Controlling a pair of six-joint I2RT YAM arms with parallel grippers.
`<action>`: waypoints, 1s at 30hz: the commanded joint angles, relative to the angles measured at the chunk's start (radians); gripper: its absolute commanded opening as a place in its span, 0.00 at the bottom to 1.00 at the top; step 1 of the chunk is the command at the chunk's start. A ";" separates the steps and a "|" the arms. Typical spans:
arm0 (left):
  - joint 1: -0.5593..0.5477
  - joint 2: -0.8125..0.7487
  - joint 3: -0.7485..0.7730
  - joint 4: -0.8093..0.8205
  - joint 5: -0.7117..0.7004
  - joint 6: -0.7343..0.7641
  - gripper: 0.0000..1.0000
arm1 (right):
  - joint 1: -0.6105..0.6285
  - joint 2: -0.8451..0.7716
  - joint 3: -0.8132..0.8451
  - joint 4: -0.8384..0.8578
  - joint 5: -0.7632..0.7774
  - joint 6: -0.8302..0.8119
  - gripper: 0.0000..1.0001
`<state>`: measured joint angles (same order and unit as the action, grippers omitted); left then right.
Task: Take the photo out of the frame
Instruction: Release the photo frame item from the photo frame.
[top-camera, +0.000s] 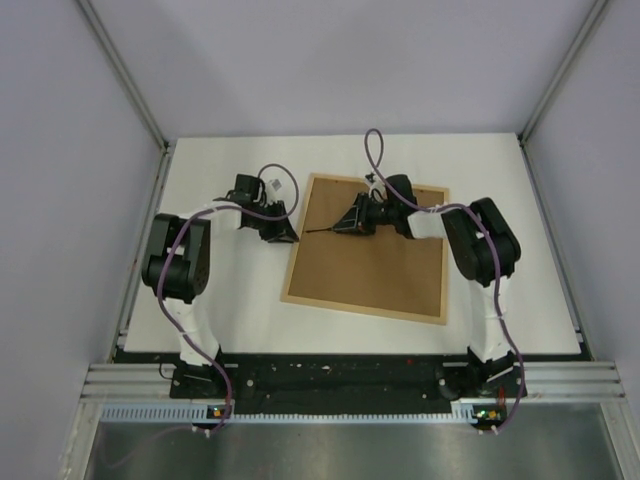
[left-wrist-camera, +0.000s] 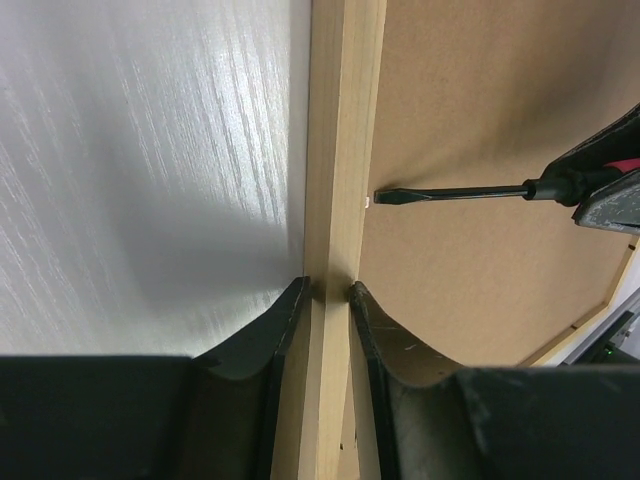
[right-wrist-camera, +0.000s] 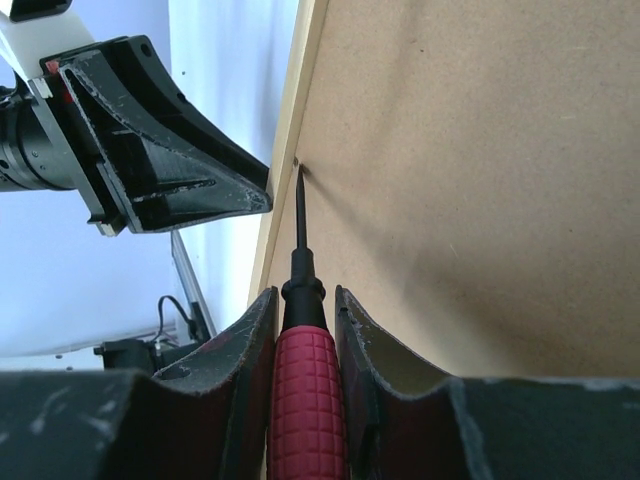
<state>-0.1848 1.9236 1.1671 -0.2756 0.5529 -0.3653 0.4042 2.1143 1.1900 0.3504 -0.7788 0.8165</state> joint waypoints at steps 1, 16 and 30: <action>0.004 0.006 0.036 0.019 0.007 0.009 0.26 | -0.021 -0.048 -0.020 0.007 -0.019 0.001 0.00; 0.002 0.002 0.025 0.026 0.016 -0.003 0.22 | -0.008 0.016 0.019 0.038 -0.020 0.056 0.00; -0.004 0.011 0.025 0.029 0.031 -0.009 0.20 | 0.015 0.068 0.060 0.058 -0.017 0.085 0.00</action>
<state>-0.1822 1.9240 1.1736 -0.2764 0.5594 -0.3683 0.4053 2.1460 1.2053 0.3759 -0.8059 0.8963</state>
